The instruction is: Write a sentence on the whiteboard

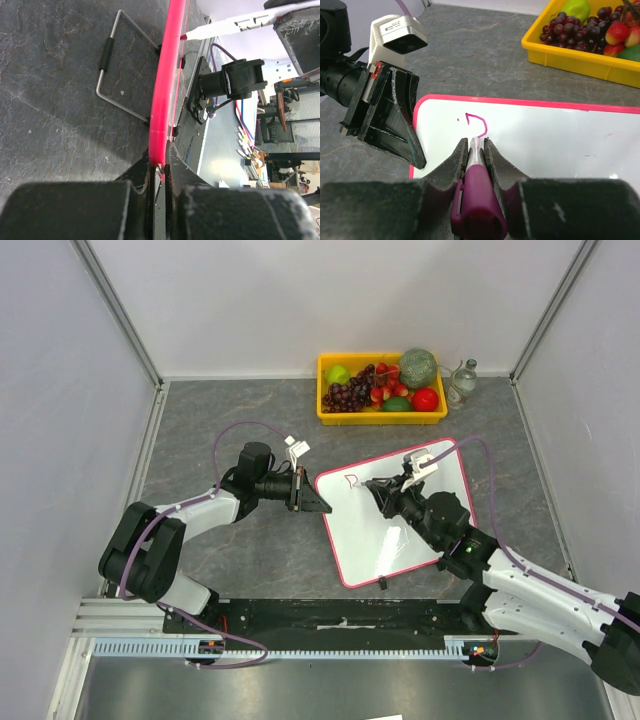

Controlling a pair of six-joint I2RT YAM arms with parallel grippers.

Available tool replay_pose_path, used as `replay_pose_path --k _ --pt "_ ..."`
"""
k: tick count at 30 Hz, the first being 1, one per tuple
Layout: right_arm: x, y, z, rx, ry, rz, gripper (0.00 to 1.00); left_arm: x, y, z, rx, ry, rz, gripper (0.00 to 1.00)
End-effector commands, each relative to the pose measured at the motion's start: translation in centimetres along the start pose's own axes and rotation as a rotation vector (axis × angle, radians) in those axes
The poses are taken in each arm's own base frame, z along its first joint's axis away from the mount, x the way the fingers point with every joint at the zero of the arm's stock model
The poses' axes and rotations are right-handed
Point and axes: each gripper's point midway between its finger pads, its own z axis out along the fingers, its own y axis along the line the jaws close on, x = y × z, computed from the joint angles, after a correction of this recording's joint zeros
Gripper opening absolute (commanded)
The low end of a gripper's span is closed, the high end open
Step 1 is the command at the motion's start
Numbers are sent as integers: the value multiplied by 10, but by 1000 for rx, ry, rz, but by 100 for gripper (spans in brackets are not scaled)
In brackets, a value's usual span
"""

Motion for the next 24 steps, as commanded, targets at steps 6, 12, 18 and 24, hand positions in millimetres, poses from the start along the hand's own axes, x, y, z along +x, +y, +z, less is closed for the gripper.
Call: replay_pose_path --k 6,12,18,24 --pt "6 12 3 -55 20 52 0 13 7 2 6 44 85 2" --pt "-28 15 -2 -72 -48 90 0 14 8 2 2 45 84 2" --pt "-38 -4 1 -63 -51 119 0 14 7 2 2 43 85 2" --pt "-35 -15 1 -40 -42 95 0 14 7 1 0 43 85 2"
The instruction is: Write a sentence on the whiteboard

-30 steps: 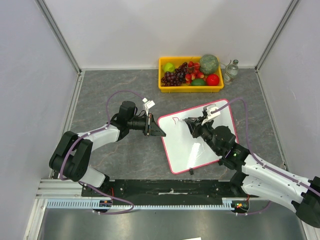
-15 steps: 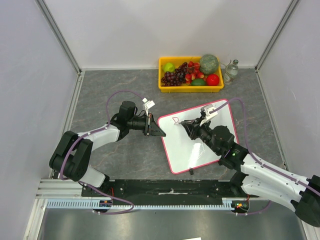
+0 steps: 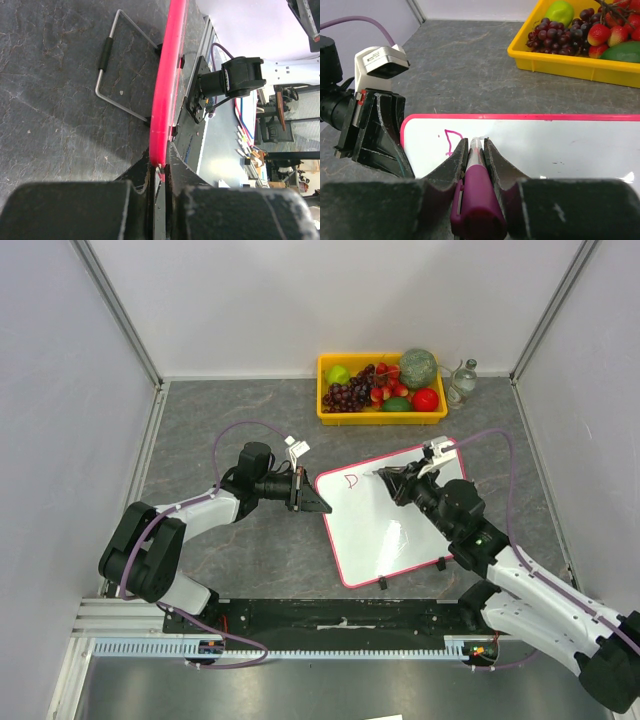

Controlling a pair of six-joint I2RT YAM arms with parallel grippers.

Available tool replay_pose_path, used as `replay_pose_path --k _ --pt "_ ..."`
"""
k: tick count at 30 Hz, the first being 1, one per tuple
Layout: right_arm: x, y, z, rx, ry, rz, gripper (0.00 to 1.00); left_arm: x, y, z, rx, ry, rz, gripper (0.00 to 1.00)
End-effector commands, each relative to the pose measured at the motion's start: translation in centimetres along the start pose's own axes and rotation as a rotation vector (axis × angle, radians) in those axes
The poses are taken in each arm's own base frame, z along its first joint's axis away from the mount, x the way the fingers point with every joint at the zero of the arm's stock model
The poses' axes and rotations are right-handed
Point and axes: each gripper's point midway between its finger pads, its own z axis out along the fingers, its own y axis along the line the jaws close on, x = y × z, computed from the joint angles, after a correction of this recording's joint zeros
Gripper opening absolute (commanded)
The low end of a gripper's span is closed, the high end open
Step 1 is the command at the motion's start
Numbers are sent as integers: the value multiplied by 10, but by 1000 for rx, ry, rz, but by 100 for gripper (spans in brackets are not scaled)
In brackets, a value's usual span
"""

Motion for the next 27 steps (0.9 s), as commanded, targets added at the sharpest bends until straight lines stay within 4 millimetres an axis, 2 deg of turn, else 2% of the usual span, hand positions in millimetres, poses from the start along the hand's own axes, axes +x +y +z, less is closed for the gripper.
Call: replay_pose_path --k 1,7,14,20,27 --pt "-15 13 -1 -57 -20 -4 0 14 7 2 -5 41 86 2" --pt "-14 19 2 -89 -15 -12 0 14 7 2 -7 42 84 2" --pt "-16 10 4 -42 -35 -12 0 14 7 2 -7 42 85 2" --pt "-5 6 9 -26 -8 -5 0 14 7 1 -6 40 86 2" --pt "-5 0 7 4 -16 -8 0 15 6 1 -3 41 86 2"
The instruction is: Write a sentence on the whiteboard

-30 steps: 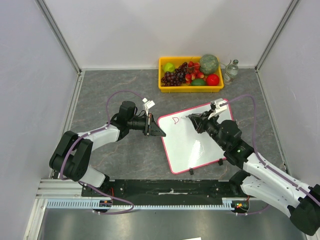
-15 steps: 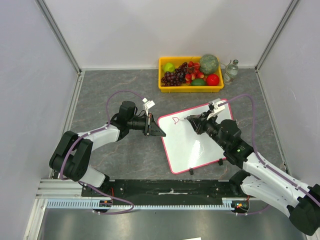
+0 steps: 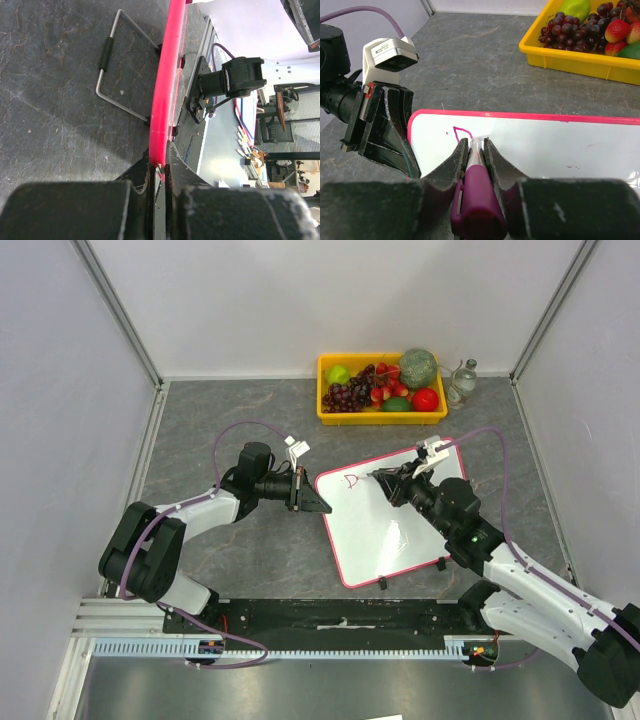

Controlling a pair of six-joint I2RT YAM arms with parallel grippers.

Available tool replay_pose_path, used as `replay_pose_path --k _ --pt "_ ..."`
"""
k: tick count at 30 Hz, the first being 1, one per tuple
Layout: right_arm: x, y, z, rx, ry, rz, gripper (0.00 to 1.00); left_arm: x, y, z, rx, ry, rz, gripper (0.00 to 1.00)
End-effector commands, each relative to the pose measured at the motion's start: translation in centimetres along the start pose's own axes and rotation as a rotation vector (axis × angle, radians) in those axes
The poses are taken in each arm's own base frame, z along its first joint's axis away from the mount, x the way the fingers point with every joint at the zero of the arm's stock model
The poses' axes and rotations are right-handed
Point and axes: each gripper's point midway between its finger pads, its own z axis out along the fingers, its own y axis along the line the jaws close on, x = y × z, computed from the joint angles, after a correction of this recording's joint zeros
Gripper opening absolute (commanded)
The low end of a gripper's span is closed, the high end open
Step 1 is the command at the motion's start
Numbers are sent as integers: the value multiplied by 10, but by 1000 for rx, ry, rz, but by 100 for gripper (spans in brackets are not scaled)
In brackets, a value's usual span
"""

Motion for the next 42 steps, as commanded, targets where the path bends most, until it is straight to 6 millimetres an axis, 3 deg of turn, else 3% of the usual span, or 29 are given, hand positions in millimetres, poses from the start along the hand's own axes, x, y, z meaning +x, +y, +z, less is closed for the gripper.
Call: replay_pose_path --k 1,25,31,42 --pt "-11 -7 0 43 -32 -9 0 14 5 1 0 41 89 2" --pt "24 -8 -17 7 51 -12 0 14 6 1 -3 39 91 2" --pt "19 -8 -14 12 38 -15 0 15 6 1 -3 42 89 2" --pt "-7 -8 -4 42 -39 9 0 15 6 1 -3 43 92 2"
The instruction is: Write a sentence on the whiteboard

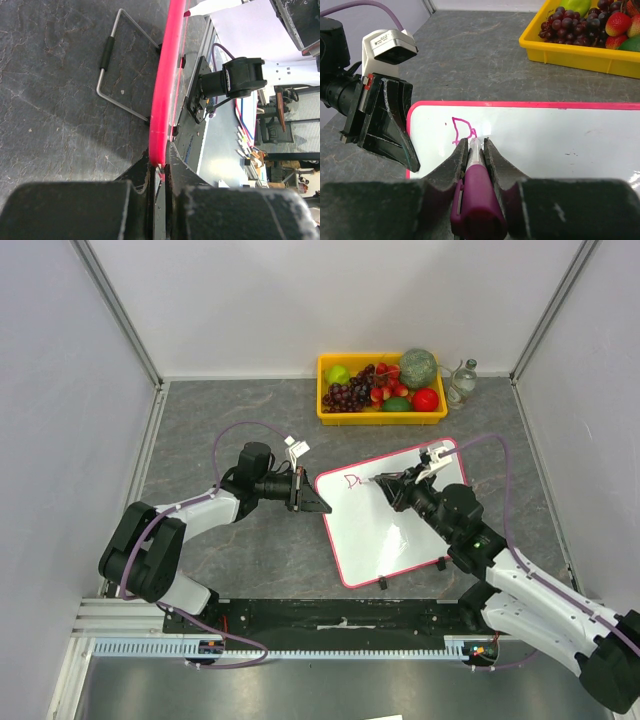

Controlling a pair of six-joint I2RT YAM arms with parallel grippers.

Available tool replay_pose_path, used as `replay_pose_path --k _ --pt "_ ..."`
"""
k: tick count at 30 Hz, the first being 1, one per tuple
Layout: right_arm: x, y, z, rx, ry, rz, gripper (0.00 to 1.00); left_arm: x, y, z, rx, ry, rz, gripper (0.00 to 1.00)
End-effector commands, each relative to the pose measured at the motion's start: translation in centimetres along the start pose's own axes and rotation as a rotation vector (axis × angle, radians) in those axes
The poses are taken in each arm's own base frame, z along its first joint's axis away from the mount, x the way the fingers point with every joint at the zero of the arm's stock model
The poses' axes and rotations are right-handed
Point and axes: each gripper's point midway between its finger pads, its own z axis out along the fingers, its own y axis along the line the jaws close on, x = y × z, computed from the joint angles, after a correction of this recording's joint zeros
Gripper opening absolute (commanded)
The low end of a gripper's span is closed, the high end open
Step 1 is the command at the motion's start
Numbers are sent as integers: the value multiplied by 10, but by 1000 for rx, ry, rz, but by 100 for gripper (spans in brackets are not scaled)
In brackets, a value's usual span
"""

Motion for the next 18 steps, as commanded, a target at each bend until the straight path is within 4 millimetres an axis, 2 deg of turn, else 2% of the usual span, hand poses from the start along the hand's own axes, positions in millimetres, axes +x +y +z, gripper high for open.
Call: replay_pose_path --k 1,12,18 --pt "-16 -5 6 49 -39 5 0 15 6 1 0 43 93 2" --pt "-23 -15 7 109 -53 -3 0 15 6 1 0 46 93 2" --pt "-20 -15 4 107 -39 -7 0 15 6 1 0 45 95 2"
